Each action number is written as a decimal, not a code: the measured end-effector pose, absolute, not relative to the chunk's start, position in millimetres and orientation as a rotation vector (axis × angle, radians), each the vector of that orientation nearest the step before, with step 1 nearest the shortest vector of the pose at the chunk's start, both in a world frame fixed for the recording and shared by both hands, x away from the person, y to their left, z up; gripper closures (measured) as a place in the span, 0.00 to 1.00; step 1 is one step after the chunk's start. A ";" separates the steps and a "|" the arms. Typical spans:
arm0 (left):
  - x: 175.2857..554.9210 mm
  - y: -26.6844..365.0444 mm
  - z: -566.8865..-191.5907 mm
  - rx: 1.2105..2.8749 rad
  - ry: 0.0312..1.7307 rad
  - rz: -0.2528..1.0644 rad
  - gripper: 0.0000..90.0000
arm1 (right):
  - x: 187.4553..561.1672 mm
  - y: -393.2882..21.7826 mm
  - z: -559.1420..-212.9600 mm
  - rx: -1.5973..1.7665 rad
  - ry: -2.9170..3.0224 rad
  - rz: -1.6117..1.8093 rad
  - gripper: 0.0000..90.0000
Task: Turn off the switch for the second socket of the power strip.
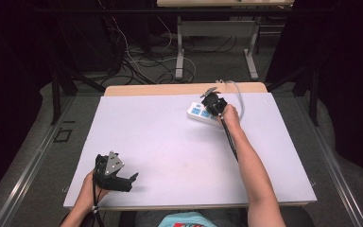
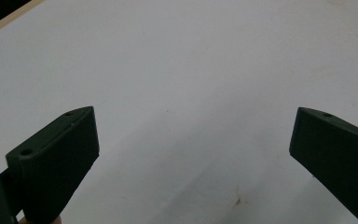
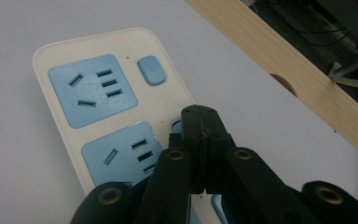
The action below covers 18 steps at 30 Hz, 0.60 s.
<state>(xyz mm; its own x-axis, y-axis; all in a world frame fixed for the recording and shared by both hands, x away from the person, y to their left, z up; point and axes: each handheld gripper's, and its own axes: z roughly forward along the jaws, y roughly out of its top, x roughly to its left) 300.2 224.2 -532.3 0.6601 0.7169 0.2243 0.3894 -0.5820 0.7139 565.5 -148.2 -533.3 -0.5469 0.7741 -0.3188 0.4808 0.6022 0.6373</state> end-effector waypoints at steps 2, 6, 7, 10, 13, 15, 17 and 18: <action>300.4 224.4 -532.4 2.238 0.849 0.666 0.01 | 566.3 -148.5 -533.9 0.981 2.242 0.675 1.00; 300.4 223.7 -532.7 2.234 0.848 0.665 0.01 | 567.1 -152.3 -533.2 1.018 2.253 0.709 1.00; 300.6 223.9 -532.5 2.239 0.845 0.664 0.01 | 567.2 -153.1 -533.1 1.018 2.256 0.713 1.00; 300.8 223.9 -532.4 2.241 0.845 0.663 0.01 | 567.3 -154.0 -532.5 1.021 2.252 0.709 1.00; 300.4 223.8 -532.6 2.240 0.846 0.664 0.01 | 567.5 -154.3 -533.4 1.054 2.247 0.737 1.00; 300.4 224.1 -532.5 2.241 0.849 0.663 0.01 | 567.8 -155.9 -533.3 1.058 2.245 0.749 1.00; 300.4 224.3 -532.4 2.239 0.850 0.664 0.01 | 567.9 -156.5 -533.1 1.059 2.254 0.754 1.00; 300.2 224.2 -532.5 2.236 0.851 0.663 0.01 | 567.9 -156.2 -533.5 1.059 2.248 0.760 1.00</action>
